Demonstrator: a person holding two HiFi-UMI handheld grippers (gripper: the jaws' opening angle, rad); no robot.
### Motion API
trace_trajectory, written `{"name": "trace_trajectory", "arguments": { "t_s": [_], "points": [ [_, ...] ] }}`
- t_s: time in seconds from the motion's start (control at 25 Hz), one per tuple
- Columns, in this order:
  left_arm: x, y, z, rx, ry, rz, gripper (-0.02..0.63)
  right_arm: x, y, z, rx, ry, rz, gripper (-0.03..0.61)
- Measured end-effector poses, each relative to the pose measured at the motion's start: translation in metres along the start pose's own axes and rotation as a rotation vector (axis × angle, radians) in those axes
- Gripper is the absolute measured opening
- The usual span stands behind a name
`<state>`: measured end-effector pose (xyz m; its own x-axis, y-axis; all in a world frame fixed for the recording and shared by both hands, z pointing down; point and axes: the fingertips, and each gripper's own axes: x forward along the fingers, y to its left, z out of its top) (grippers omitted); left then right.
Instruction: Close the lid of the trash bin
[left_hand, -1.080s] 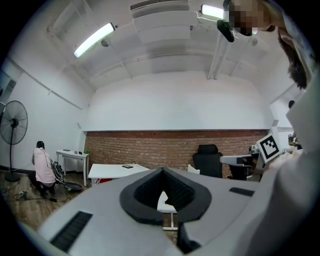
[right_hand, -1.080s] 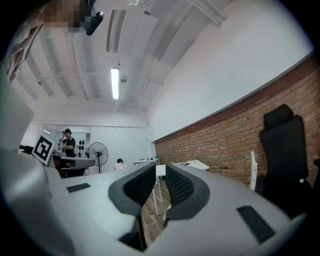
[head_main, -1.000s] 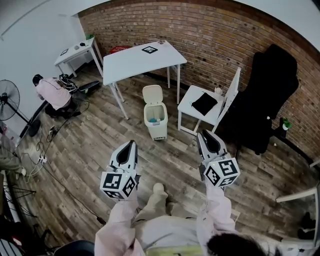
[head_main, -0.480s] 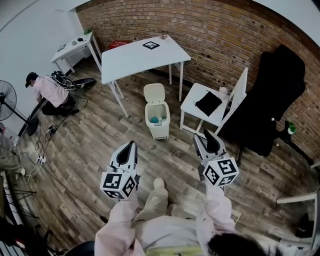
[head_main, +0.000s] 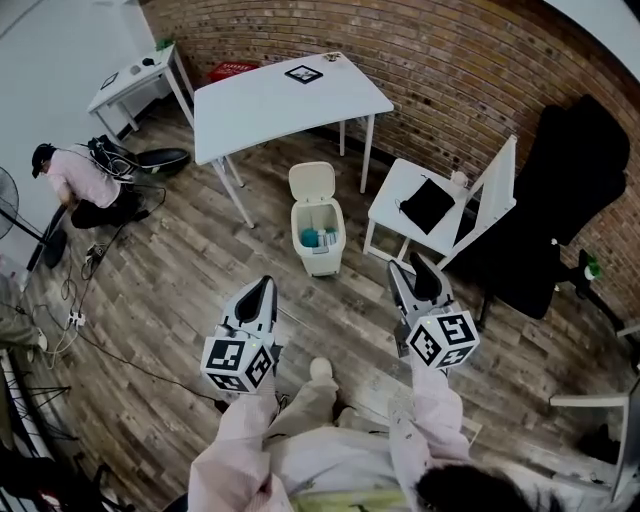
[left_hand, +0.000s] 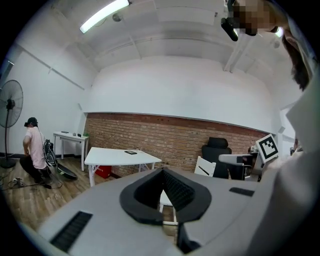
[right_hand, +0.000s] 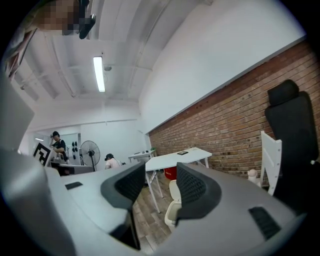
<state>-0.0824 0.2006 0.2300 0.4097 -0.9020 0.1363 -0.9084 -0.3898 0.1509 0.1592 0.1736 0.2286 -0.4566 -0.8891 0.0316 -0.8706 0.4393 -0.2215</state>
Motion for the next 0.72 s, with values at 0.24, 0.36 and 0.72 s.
{"name": "trace_trajectory", "arguments": {
  "t_s": [0.24, 0.36, 0.72],
  "points": [
    [0.033, 0.032, 0.009, -0.009, 0.002, -0.01, -0.008, 0.046, -0.003, 0.004, 0.0, -0.001, -0.011, 0.181],
    [0.047, 0.043, 0.011, -0.004, 0.007, -0.028, -0.008, 0.064, -0.002, 0.005, 0.008, -0.014, -0.012, 0.181],
    [0.076, 0.061, 0.01, 0.016, 0.03, -0.051, -0.008, 0.098, -0.012, -0.002, 0.023, 0.005, -0.019, 0.181]
  ]
}}
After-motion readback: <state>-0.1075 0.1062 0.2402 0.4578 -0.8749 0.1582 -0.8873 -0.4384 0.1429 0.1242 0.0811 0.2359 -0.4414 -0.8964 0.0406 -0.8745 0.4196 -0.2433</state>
